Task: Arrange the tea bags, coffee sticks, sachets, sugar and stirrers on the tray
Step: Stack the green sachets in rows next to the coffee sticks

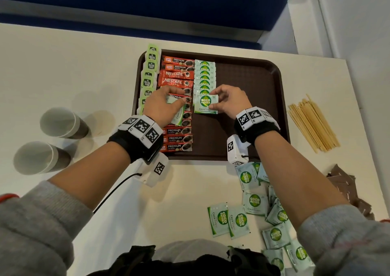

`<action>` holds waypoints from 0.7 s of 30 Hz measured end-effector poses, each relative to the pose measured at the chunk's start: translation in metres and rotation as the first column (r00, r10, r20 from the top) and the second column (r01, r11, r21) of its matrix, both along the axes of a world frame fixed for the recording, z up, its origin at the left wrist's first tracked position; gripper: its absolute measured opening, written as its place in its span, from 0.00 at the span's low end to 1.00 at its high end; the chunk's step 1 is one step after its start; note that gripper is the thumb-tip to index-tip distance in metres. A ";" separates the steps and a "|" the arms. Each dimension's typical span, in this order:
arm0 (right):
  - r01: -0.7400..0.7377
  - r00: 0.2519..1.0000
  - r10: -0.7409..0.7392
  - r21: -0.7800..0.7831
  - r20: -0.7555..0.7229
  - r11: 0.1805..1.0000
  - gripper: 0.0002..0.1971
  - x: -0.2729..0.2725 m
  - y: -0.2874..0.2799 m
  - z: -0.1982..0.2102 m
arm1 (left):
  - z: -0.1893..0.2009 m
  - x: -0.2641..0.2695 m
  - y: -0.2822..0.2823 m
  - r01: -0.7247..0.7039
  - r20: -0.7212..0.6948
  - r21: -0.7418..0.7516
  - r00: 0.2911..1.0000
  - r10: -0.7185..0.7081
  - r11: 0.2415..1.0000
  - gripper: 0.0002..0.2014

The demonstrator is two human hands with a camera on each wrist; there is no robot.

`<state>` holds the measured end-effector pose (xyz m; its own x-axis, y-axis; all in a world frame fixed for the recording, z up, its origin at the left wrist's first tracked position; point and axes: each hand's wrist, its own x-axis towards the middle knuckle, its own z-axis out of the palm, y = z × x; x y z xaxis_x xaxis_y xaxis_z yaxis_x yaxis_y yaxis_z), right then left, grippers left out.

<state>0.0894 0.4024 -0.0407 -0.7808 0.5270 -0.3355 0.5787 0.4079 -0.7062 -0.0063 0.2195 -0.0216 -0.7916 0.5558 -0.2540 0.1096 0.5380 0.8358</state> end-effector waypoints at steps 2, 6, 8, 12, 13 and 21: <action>0.002 1.000 -0.001 0.068 -0.010 0.998 0.17 -0.001 -0.001 -0.003 | 0.001 -0.001 -0.001 -0.008 0.019 0.005 1.000 0.007 1.000 0.08; 0.030 0.999 -0.028 0.100 -0.025 0.995 0.17 -0.005 -0.004 -0.006 | 0.001 -0.001 -0.001 -0.017 0.026 -0.005 1.000 0.017 1.000 0.08; 0.048 0.998 -0.044 0.109 -0.032 0.993 0.18 -0.007 -0.004 -0.007 | 0.001 -0.001 -0.001 -0.020 0.023 -0.009 1.000 0.020 1.000 0.08; 0.064 0.998 -0.059 0.154 -0.035 0.986 0.18 -0.007 -0.004 -0.010 | 0.002 -0.001 -0.001 -0.020 0.031 -0.020 0.999 0.021 1.000 0.08; 0.064 0.998 -0.059 0.159 -0.034 0.985 0.18 -0.007 -0.004 -0.010 | 0.003 -0.001 -0.001 -0.021 0.032 -0.021 0.999 0.022 1.000 0.08; 0.082 0.996 -0.078 0.164 -0.034 0.983 0.18 -0.004 -0.007 -0.014 | 0.008 0.001 -0.001 0.001 0.079 -0.039 0.997 0.002 0.999 0.16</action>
<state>0.0852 0.3957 -0.0549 -0.7416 0.6344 -0.2181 0.5957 0.4732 -0.6490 -0.0057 0.2185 -0.0140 -0.7684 0.5442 -0.3367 0.0443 0.5702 0.8203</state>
